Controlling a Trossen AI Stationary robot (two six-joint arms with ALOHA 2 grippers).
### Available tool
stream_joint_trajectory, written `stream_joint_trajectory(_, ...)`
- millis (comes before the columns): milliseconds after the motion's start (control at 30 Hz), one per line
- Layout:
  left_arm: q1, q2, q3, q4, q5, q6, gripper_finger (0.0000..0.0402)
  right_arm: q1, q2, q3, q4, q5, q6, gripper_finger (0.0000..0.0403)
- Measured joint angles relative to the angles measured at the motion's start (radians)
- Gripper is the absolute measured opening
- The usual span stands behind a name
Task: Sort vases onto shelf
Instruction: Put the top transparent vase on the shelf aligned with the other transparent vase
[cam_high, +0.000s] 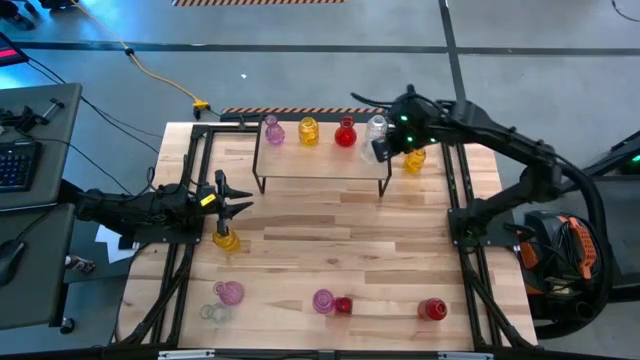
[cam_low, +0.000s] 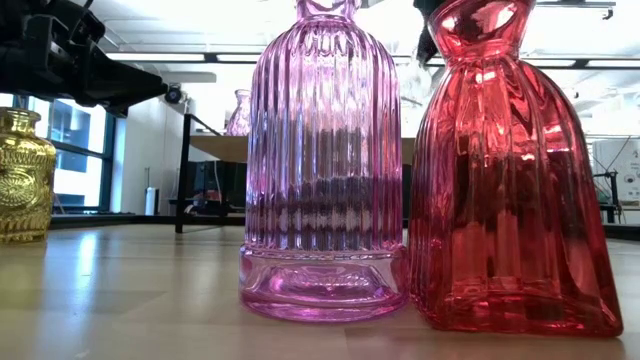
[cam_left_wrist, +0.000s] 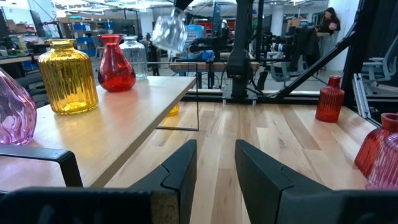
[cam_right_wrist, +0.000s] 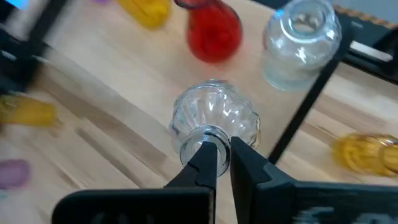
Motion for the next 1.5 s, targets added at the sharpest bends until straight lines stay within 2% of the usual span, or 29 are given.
stream_joint_trajectory(133, 0.000, 0.000, 0.000, 0.000, 0.000, 0.000, 0.0100, -0.017, 0.079, 0.071, -0.095, -0.001, -0.034, 0.0002)
stream_joint_trajectory(333, 0.000, 0.000, 0.000, 0.000, 0.000, 0.000, 0.0100, -0.039, 0.170, 0.160, -0.123, -0.015, -0.086, 0.0002)
stream_joint_trajectory(533, 0.000, 0.000, 0.000, 0.000, 0.000, 0.000, 0.0100, -0.051, 0.241, 0.188, -0.188, -0.031, -0.117, 0.0002)
stream_joint_trajectory(1000, 0.000, 0.000, 0.000, 0.000, 0.000, 0.000, 0.0100, -0.123, 0.262, 0.181, -0.206, -0.056, -0.139, 0.0002)
stream_joint_trajectory(1500, 0.000, 0.000, 0.000, 0.000, 0.000, 0.000, 0.0100, -0.128, 0.265, 0.181, -0.201, -0.057, -0.161, 0.0002)
